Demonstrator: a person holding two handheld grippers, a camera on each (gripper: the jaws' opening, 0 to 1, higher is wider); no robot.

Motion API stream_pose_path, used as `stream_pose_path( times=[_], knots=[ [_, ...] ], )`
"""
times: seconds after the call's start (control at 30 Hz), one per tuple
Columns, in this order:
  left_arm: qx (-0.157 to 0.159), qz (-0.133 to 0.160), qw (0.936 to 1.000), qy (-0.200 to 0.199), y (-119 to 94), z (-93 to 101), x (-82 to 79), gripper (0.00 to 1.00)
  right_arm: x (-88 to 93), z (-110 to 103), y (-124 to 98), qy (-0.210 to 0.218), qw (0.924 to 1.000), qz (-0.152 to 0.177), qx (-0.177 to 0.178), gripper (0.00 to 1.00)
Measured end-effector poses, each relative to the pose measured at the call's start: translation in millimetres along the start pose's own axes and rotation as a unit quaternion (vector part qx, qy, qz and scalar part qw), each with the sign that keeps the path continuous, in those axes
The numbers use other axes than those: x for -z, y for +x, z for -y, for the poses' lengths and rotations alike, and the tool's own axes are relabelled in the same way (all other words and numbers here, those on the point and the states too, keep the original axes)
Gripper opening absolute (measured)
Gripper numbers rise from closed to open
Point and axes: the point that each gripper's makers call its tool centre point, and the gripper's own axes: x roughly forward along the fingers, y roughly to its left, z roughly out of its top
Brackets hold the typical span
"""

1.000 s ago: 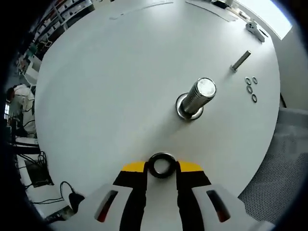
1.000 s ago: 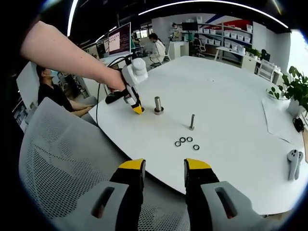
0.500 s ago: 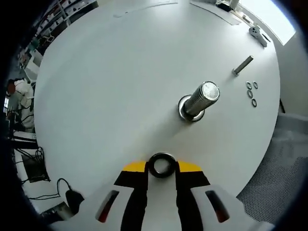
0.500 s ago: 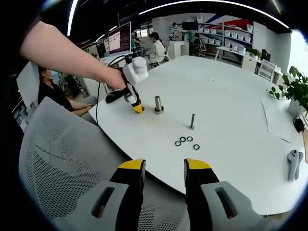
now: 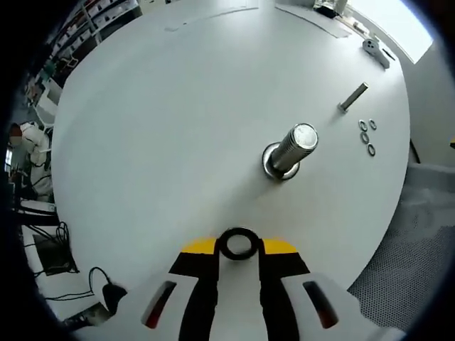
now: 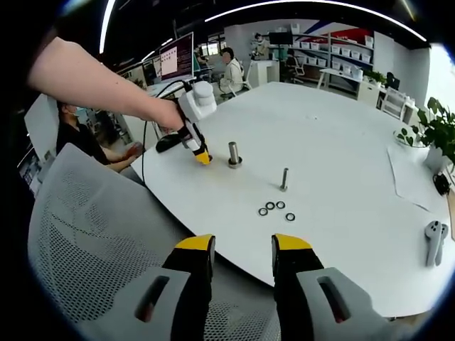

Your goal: Place the washer onto the threaded stud by aligning its center hole with the stud, sliding it down to the base, and recovering from edge contact or off-axis alignment until the washer reaches the visible bottom stop.

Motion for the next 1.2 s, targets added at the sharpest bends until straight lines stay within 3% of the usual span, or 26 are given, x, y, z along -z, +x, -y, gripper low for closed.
stream_pose_path(
  times=[0.2,0.37,0.47,0.63,0.77,0.8,1.03,1.2],
  knots=[
    [0.008,0.022,0.9996,-0.016,-14.5,-5.0,-13.3,0.19,-0.6,-1.1,-1.8,0.001,1.0,0.001,0.0,0.34],
    [0.007,0.045,0.999,-0.004,-43.3,-1.6,-32.2,0.19,-0.4,-1.2,-1.4,0.0,1.0,0.0,0.0,0.34],
    [0.011,0.057,0.9983,-0.003,-47.7,-2.7,-43.8,0.19,-0.3,-0.6,-0.9,0.001,1.0,0.001,0.0,0.34],
    [0.019,0.062,0.9977,0.02,-69.0,22.0,-59.6,0.19,-0.6,-1.1,-1.8,0.0,1.0,0.001,0.0,0.34],
    [0.024,0.06,0.9968,0.047,-65.2,34.0,-66.1,0.19,-0.9,-0.8,-0.9,0.001,1.0,0.002,0.0,0.34],
    [0.024,0.058,0.9965,0.054,-63.4,23.8,-66.7,0.19,-1.0,-0.8,-0.8,0.0,1.0,0.002,0.0,0.34],
    [0.022,0.041,0.9943,0.096,-47.4,27.7,-81.9,0.19,-1.4,-0.5,-2.3,0.001,1.0,0.003,0.001,0.34],
    [0.018,0.026,0.9918,0.124,-44.4,41.4,-84.6,0.19,-1.4,0.0,-2.1,0.002,1.0,0.004,0.002,0.34]
  ],
)
